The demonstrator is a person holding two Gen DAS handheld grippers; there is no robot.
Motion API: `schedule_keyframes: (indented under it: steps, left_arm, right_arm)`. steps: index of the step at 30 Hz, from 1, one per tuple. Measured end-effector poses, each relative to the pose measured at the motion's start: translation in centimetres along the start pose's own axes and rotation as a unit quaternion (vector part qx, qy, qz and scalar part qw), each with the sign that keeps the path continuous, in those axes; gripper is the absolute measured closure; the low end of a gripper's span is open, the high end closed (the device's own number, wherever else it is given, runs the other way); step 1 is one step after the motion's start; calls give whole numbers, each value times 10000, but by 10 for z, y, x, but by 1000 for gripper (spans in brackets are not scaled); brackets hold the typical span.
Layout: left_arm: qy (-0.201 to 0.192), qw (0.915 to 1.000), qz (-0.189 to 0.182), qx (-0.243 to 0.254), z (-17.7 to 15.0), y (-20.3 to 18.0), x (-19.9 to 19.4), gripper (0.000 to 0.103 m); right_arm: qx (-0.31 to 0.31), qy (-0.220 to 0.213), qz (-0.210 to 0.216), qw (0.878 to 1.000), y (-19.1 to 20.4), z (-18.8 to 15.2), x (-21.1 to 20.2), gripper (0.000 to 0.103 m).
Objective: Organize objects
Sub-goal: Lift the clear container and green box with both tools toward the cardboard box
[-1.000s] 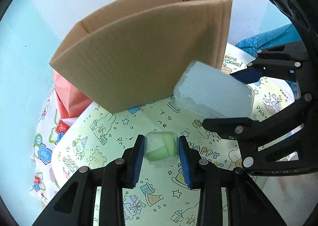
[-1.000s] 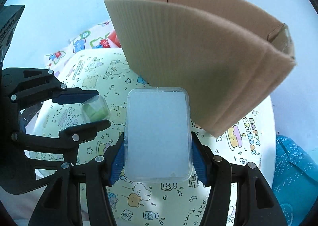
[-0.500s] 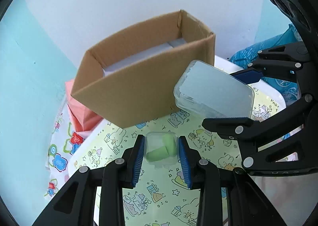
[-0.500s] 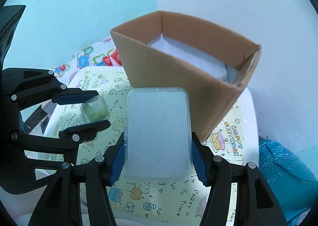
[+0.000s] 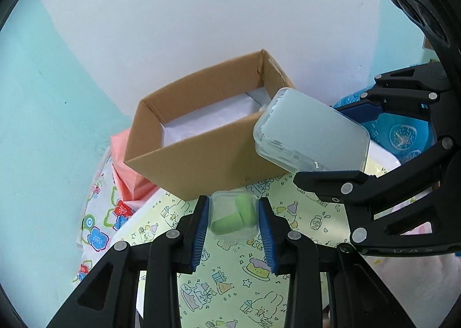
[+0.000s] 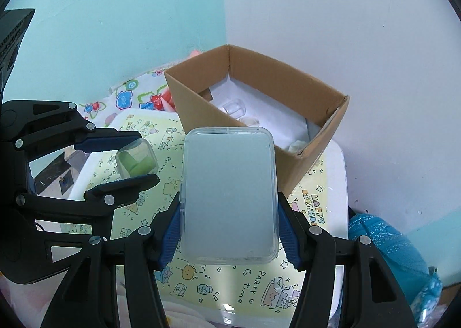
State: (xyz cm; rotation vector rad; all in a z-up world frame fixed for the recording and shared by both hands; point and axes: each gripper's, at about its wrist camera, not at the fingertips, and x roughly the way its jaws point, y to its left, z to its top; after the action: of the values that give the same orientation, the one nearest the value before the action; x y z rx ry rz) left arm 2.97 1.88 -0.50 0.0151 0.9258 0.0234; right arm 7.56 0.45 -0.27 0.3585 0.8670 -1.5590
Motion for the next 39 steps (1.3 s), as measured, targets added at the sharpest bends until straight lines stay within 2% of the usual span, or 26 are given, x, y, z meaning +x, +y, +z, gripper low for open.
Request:
schedule_keyframes:
  steps: [11, 20, 22, 23, 31, 39]
  left_arm:
    - [-53, 9993, 106, -349, 15, -2, -12, 70]
    - [-148, 9986, 50, -509, 37, 3, -18, 70]
    - [-141, 9986, 34, -501, 43, 5, -16, 70]
    - [-143, 9987, 28, -488, 47, 6, -15, 70]
    - [-230, 9987, -58, -449, 73, 22, -2, 71]
    - [-308, 9982, -209, -468, 86, 46, 18, 70]
  right_arm:
    - [-207, 35, 176, 9996, -11, 10, -14, 41]
    - [-274, -130, 236, 9993, -23, 23, -26, 41]
    - [-251, -149, 226, 9993, -27, 27, -27, 41]
    - [-526, -473, 374, 9968, -29, 30, -27, 41]
    - [-507, -566, 306, 9966, -40, 57, -22, 41]
    - [-628, -593, 167, 9961, -32, 83, -7, 41]
